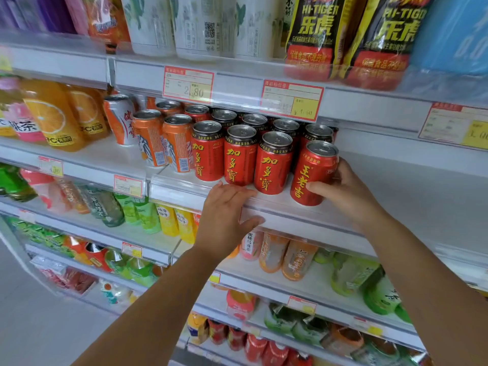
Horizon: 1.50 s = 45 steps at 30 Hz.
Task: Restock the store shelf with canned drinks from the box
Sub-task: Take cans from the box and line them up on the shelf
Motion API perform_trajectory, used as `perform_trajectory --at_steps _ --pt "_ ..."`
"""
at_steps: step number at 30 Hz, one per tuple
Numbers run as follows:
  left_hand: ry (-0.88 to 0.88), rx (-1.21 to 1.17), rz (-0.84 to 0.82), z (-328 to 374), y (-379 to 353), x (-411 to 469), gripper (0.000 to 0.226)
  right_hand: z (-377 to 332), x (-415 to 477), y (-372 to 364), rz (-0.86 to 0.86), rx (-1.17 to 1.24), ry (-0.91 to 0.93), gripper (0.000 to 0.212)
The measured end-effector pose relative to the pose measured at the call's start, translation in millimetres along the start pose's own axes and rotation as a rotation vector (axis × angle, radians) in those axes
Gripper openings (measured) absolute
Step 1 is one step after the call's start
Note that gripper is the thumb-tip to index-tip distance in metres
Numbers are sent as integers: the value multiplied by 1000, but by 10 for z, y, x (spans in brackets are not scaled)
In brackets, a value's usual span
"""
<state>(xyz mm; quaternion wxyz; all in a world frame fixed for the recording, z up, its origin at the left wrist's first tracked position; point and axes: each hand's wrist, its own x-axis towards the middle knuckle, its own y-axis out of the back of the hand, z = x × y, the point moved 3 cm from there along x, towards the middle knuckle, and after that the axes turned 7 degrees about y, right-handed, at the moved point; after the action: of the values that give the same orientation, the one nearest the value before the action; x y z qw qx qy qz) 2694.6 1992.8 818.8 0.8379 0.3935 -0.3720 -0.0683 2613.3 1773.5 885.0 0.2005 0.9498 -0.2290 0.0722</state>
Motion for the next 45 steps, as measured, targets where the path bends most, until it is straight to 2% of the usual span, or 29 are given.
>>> perform_trajectory --at_steps 4,8,12,19,21,22,24,25,26,28,30,33,35,37,40,42,43,45 --pt "11 -80 -19 -26 -23 21 56 15 -37 -15 79 -101 13 76" --pt "-5 -95 -15 -28 -24 24 56 15 -43 -19 86 -152 30 60" --pt "-8 -98 0 -34 -29 24 56 29 -19 -16 58 -152 32 54" --pt "-14 -103 -19 -56 -52 33 57 68 -7 -49 69 -149 51 61" --pt "-22 -125 -32 -42 -26 48 58 39 -73 -33 138 -164 68 69" --pt "-32 -154 -26 -35 11 41 58 -4 -159 -12 237 -169 117 69" --pt "-34 -229 28 -53 142 -43 60 -162 -422 -3 477 -103 342 55" --pt "-30 -243 81 -84 234 -133 58 -240 -584 -47 540 -45 472 47" --pt "-24 -238 133 -151 317 -263 53 -264 -744 -132 533 -5 570 43" --pt "54 -202 180 -402 393 -660 40 -180 -1033 -448 366 27 617 41" --pt "260 -178 111 -795 349 -1187 33 90 -1285 -884 110 49 455 40" --pt "740 -109 -169 -1451 85 -2176 34 833 -1609 -1665 -382 -67 101 26" --pt "1122 -151 -397 -1837 -162 -2985 38 1483 -1842 -2158 -683 -199 -74 30" --pt "1384 -218 -599 -2071 -420 -3783 44 2152 -2105 -2599 -901 -309 -235 37" --pt "1534 -221 -774 -2334 -866 -4714 42 3150 -2475 -3204 -1017 -415 -351 33" --pt "1599 -259 -838 -2566 -1242 -5210 25 3762 -2678 -3622 -1054 -478 -395 27" --pt "1595 -260 -893 -2688 -1462 -5435 21 4076 -2770 -3827 -1072 -513 -407 30" --pt "1573 -206 -976 -2927 -1894 -5862 29 4700 -2973 -4208 -1118 -563 -441 35"
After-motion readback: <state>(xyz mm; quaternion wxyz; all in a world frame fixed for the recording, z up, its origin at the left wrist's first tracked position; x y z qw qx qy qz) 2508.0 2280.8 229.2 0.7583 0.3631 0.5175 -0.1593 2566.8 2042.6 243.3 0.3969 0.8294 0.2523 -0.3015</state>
